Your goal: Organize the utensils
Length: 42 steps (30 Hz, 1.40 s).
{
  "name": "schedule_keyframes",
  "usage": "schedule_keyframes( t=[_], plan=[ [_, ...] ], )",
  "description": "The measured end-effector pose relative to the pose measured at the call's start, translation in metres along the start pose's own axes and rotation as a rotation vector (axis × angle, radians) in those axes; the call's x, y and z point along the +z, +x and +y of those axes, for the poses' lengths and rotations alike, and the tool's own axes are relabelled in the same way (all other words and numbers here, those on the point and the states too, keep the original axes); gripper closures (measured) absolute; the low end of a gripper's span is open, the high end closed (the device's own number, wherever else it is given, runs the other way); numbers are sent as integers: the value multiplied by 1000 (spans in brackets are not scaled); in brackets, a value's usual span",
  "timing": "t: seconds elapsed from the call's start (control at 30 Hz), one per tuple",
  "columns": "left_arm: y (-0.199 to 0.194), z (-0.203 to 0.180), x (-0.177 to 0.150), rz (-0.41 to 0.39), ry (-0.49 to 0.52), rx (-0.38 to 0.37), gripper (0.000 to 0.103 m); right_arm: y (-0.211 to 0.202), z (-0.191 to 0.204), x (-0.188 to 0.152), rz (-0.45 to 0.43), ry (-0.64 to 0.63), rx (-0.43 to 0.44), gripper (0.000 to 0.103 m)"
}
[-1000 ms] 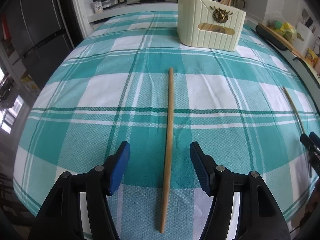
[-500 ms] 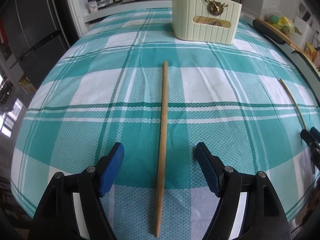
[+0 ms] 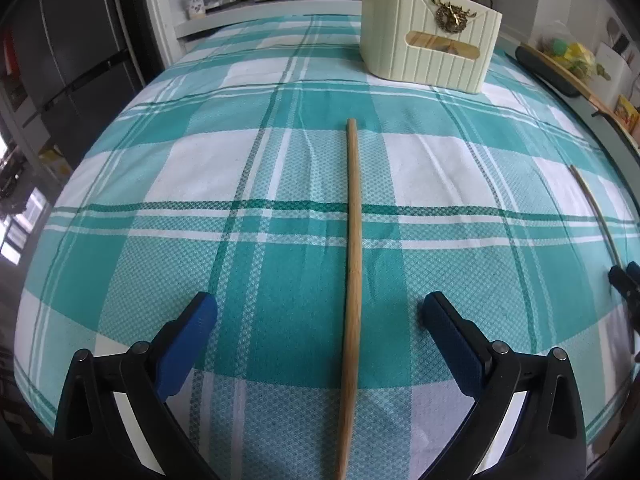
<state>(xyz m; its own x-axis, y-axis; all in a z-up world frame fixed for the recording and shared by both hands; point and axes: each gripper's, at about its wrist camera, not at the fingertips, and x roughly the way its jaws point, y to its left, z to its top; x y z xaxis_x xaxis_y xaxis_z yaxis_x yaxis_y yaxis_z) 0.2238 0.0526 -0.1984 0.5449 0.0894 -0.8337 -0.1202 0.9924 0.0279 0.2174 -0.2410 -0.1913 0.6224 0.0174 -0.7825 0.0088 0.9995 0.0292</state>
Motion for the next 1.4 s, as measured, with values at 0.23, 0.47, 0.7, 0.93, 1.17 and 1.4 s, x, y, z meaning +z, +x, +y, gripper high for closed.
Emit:
schedule_keyframes(
  t=[0.23, 0.47, 0.7, 0.93, 1.17, 1.4],
  plan=[
    [-20, 11, 27, -10, 77, -123, 2, -7, -15, 26, 77, -20, 92, 35],
    [16, 2, 73, 79, 191, -171, 8, 14, -19, 72, 181, -73, 233, 35],
    [56, -8, 97, 190, 214, -148, 17, 70, 8, 98, 275, -192, 158, 44],
    [54, -22, 111, 210, 246, -155, 96, 89, 20, 120, 265, -209, 122, 95],
    [9, -10, 116, 80, 172, -184, 98, 60, 6, 127, 172, -71, 204, 96],
    [-100, 2, 137, -191, 141, -269, 98, -45, -7, 154, -79, -57, 271, 96]
  ],
)
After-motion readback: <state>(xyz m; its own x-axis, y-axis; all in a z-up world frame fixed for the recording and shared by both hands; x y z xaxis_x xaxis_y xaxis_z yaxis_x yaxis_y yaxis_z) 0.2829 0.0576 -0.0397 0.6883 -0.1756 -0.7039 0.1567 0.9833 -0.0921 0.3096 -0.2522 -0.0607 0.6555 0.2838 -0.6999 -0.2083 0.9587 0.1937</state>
